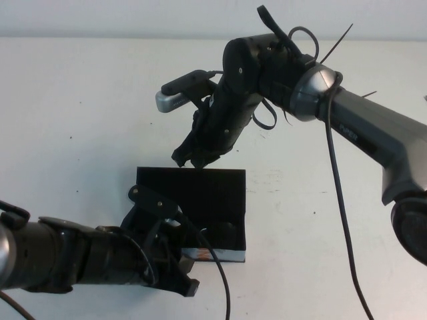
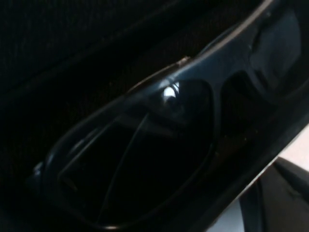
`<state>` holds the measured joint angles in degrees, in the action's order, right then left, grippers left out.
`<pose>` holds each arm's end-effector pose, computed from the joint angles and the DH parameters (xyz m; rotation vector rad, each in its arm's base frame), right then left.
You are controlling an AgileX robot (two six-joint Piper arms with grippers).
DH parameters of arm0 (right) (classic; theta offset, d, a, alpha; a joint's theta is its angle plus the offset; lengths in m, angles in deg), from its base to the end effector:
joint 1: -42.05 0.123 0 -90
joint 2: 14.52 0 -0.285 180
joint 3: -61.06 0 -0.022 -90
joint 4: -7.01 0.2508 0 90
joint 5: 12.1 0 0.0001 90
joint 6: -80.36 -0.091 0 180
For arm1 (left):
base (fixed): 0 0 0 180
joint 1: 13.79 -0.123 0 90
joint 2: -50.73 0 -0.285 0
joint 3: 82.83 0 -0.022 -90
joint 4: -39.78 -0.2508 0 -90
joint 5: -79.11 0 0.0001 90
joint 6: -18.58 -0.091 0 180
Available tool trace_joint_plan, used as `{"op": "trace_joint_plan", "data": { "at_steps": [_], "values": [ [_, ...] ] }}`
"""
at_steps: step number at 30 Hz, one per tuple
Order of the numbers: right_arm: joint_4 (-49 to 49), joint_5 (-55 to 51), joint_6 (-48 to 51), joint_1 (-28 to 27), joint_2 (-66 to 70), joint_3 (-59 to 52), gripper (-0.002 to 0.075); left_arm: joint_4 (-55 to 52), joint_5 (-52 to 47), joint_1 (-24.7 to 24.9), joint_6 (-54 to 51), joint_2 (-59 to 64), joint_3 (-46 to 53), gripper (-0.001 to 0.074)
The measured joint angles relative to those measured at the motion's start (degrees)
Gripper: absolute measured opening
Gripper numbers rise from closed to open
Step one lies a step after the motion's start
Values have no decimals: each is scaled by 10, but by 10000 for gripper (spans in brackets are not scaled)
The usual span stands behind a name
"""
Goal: Return glasses to glasses case
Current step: Close the glasses case
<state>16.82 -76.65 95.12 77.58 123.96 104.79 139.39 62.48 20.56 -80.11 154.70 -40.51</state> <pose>0.3966 0.3004 0.2291 -1.1315 2.5602 0.3240 0.2152 -0.1783 0.1331 0.8421 2.4137 -0.6085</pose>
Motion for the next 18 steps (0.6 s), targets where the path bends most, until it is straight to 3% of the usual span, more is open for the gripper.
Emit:
{"op": "trace_joint_plan", "data": {
  "at_steps": [12, 18],
  "values": [
    [29, -26, 10, 3, -3, 7, -13, -2, -6, 1, -1, 0, 0, -1],
    [55, -54, 10, 34, -4, 3, -13, -2, -5, 3, -1, 1, 0, -1]
  ]
}}
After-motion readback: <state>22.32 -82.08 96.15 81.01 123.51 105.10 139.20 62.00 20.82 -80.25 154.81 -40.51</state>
